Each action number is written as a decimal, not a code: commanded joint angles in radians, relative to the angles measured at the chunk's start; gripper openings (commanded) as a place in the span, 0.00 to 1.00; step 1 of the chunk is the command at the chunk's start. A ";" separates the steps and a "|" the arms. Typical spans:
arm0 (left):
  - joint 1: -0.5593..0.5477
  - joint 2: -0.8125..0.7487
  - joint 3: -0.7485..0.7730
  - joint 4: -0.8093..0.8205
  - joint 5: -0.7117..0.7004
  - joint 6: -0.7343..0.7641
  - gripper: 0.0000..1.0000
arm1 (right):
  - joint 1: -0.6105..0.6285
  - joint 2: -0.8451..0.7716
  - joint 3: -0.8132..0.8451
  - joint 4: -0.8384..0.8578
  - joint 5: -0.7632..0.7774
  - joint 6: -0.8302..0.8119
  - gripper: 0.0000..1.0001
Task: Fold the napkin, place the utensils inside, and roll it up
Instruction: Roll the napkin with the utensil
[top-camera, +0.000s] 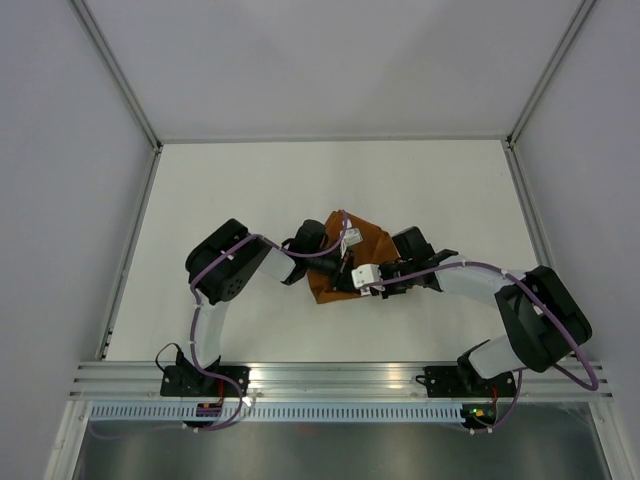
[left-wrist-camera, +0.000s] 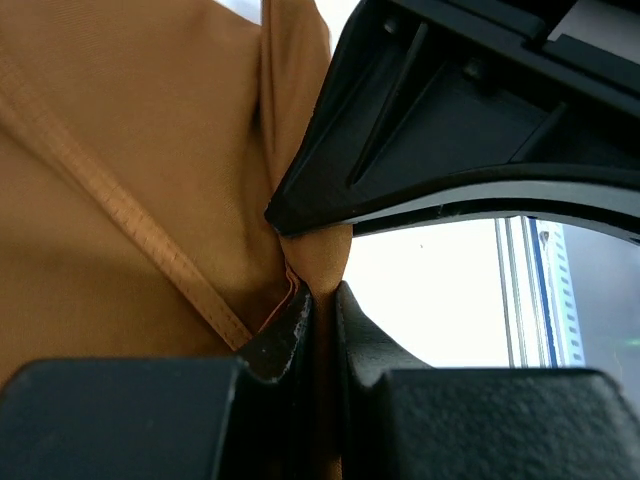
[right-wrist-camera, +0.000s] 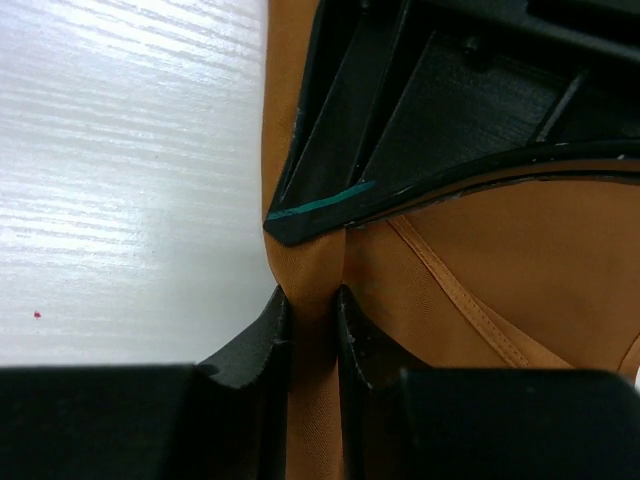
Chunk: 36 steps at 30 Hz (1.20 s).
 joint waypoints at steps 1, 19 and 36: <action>0.003 0.062 -0.041 -0.150 -0.056 0.027 0.02 | 0.023 0.052 0.009 -0.026 0.045 0.032 0.19; 0.036 -0.294 -0.237 -0.006 -0.634 0.019 0.40 | 0.026 0.351 0.362 -0.511 0.001 0.065 0.02; -0.071 -0.810 -0.666 0.288 -1.268 0.097 0.45 | 0.025 0.739 0.770 -0.870 -0.030 0.139 0.02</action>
